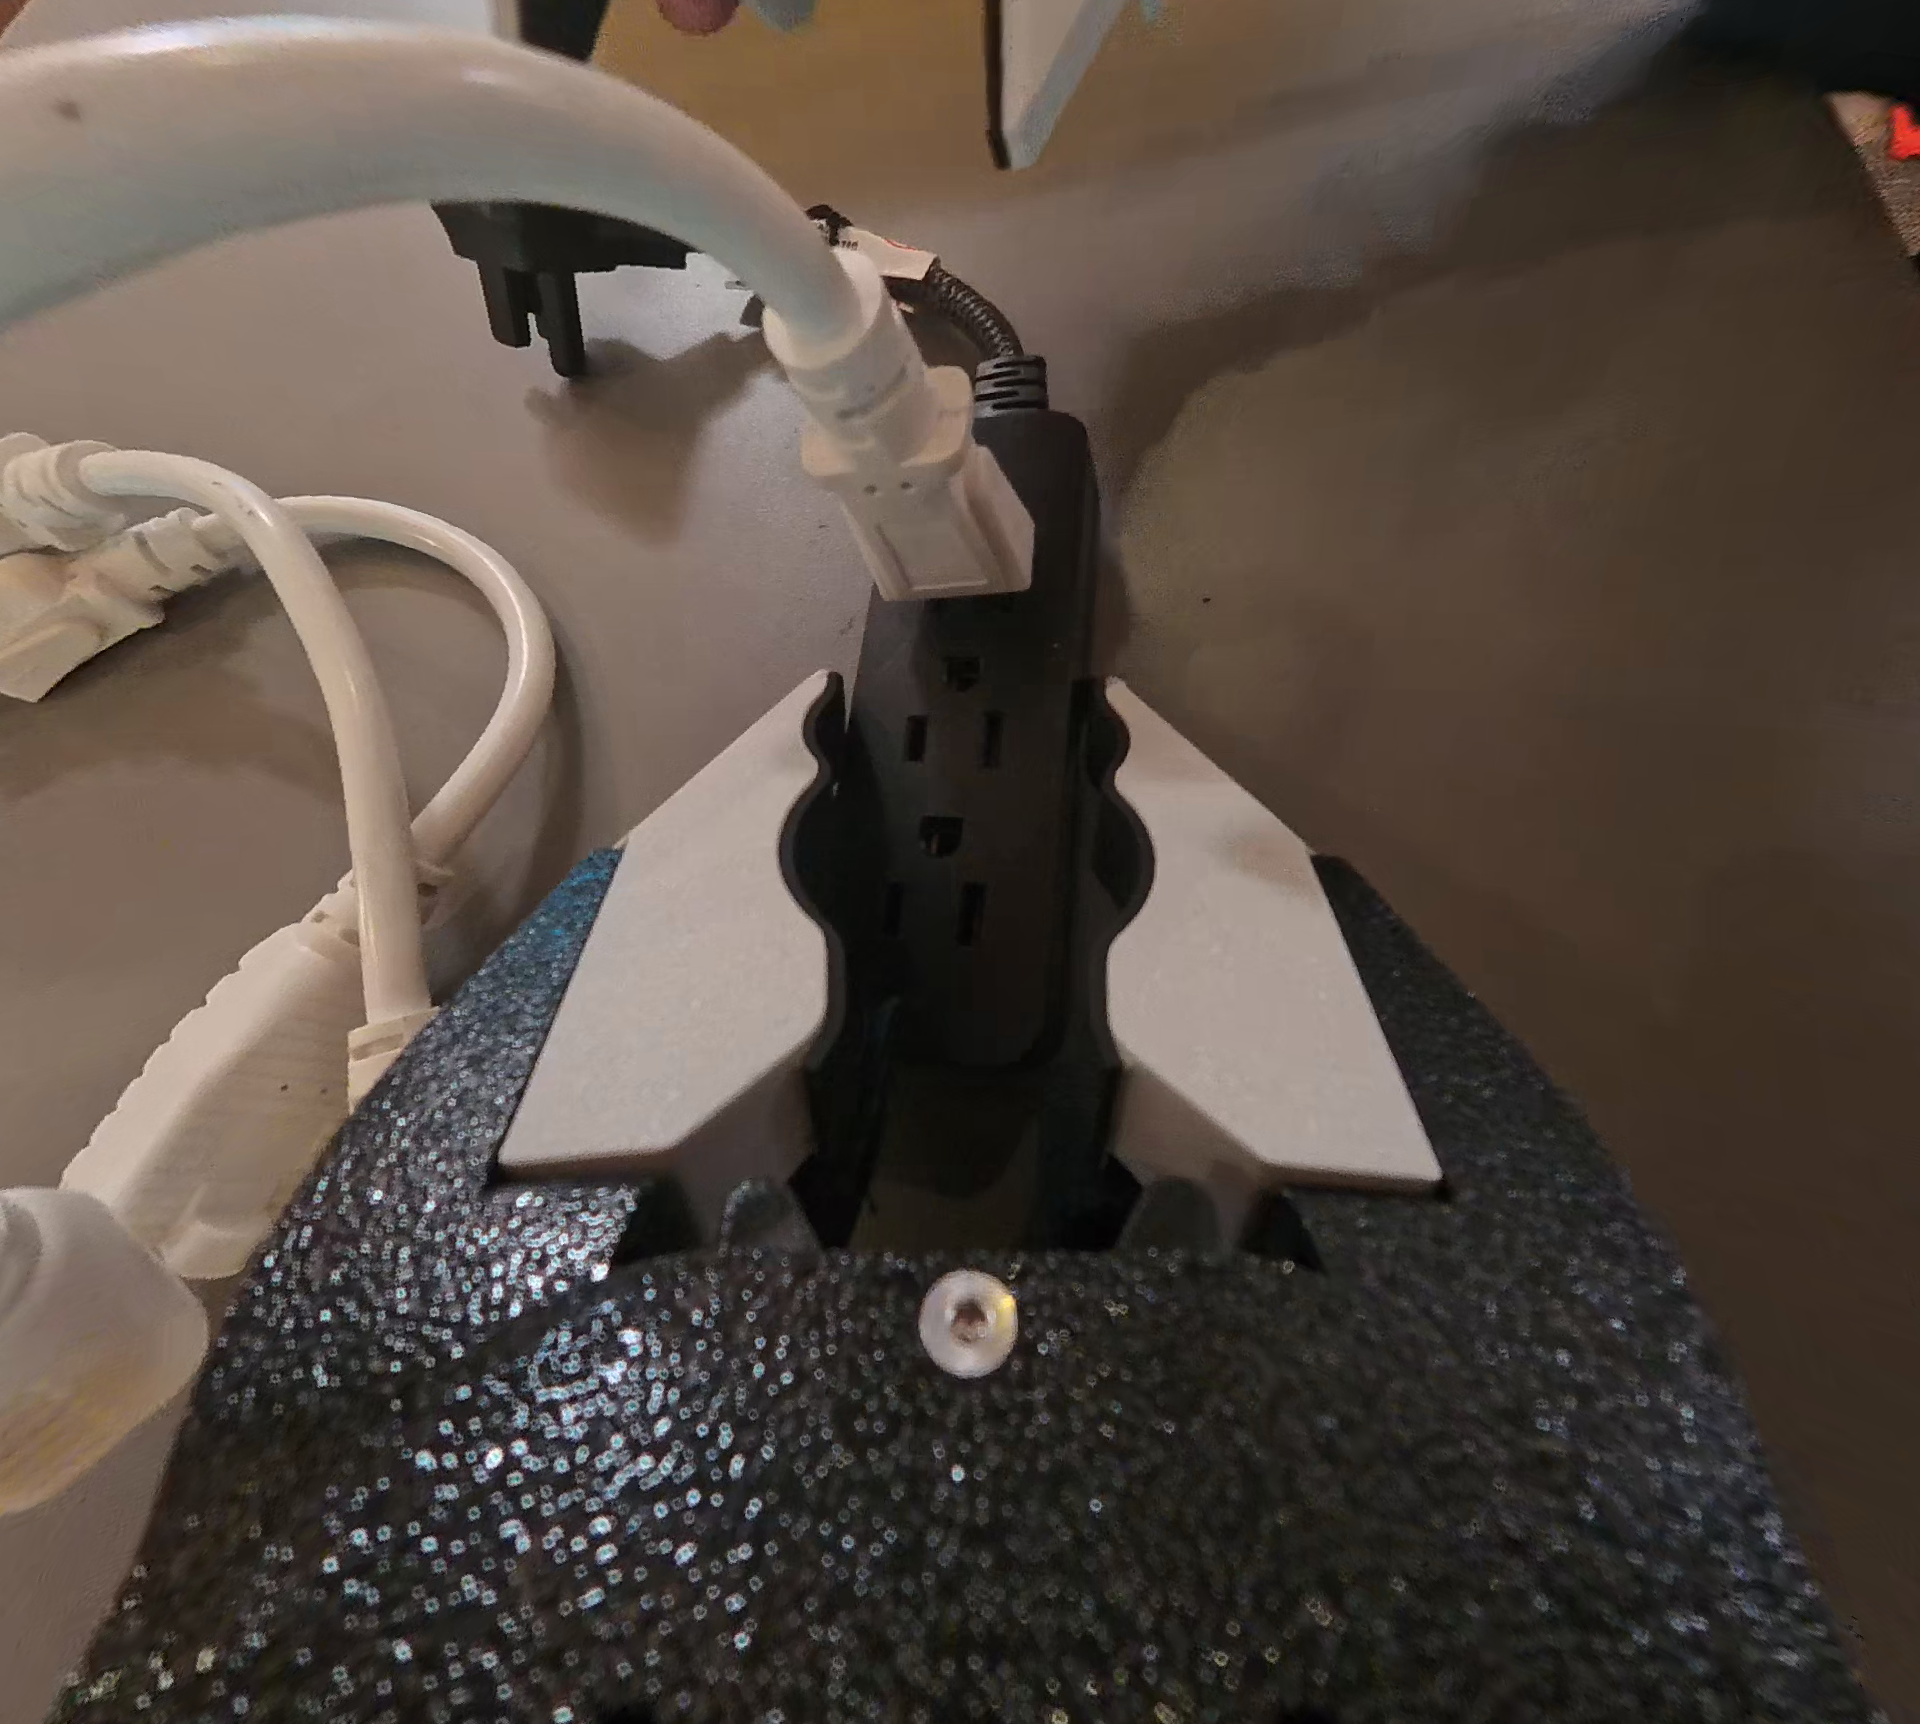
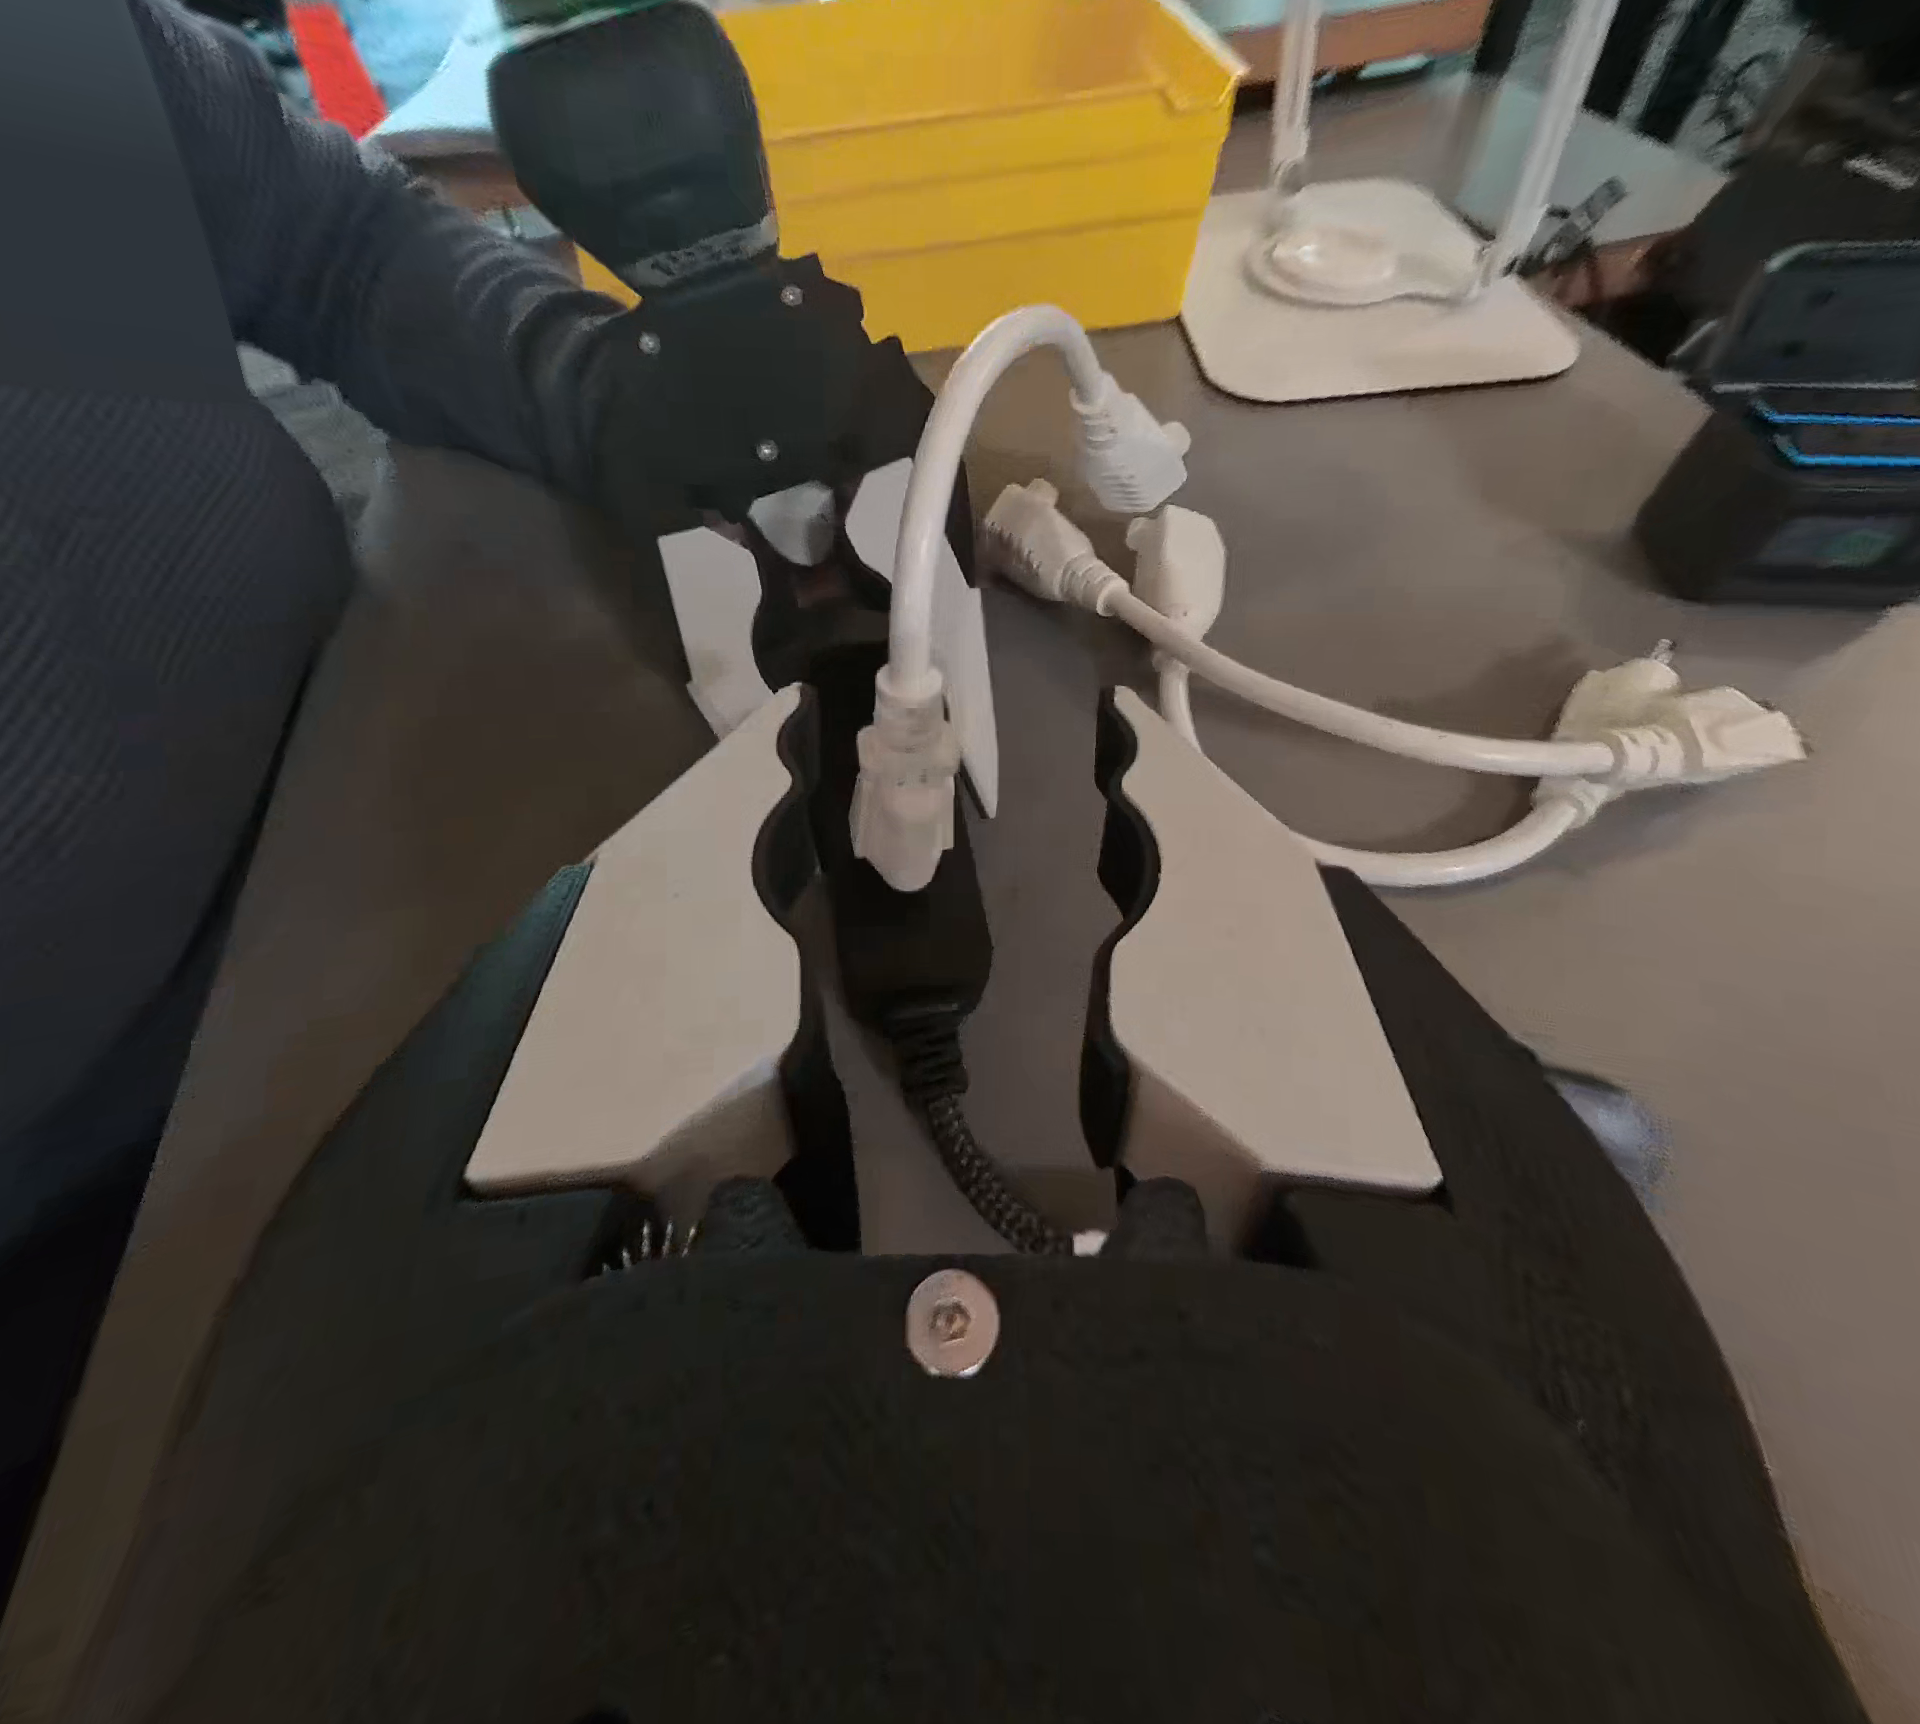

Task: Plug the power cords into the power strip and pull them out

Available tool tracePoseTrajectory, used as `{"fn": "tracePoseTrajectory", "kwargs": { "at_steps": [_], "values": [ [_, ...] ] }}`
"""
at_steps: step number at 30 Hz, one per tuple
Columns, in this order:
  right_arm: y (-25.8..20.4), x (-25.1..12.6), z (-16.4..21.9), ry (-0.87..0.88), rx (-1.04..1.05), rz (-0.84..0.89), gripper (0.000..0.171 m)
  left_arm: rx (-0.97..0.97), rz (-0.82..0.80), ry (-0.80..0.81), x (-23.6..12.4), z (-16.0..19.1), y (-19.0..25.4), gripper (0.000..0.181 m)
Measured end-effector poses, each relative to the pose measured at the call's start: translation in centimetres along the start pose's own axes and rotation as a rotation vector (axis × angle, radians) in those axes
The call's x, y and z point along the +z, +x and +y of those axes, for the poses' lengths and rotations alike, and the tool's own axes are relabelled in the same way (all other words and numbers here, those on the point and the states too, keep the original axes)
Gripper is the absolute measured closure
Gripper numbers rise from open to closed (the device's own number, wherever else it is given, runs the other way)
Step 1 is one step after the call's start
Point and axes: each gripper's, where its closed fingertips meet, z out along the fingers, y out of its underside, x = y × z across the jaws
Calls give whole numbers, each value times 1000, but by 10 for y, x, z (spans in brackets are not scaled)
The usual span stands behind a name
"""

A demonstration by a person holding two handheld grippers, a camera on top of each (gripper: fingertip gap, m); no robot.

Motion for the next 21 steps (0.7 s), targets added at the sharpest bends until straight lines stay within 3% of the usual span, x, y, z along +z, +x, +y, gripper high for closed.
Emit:
{"fn": "tracePoseTrajectory", "kwargs": {
  "at_steps": [4,9,20,21],
  "values": [
    [-8,16,0,-95,-5,-103,125,-2,1,0,0,0,0,136],
    [-17,29,37,-206,-19,-137,137,-1,1,0,0,0,0,136],
    [-19,35,40,-94,15,-180,148,14,-15,-4,-1,1,1,132],
    [-20,35,40,-96,-4,-179,148,-18,-47,-11,-2,3,-5,117]
  ]
}}
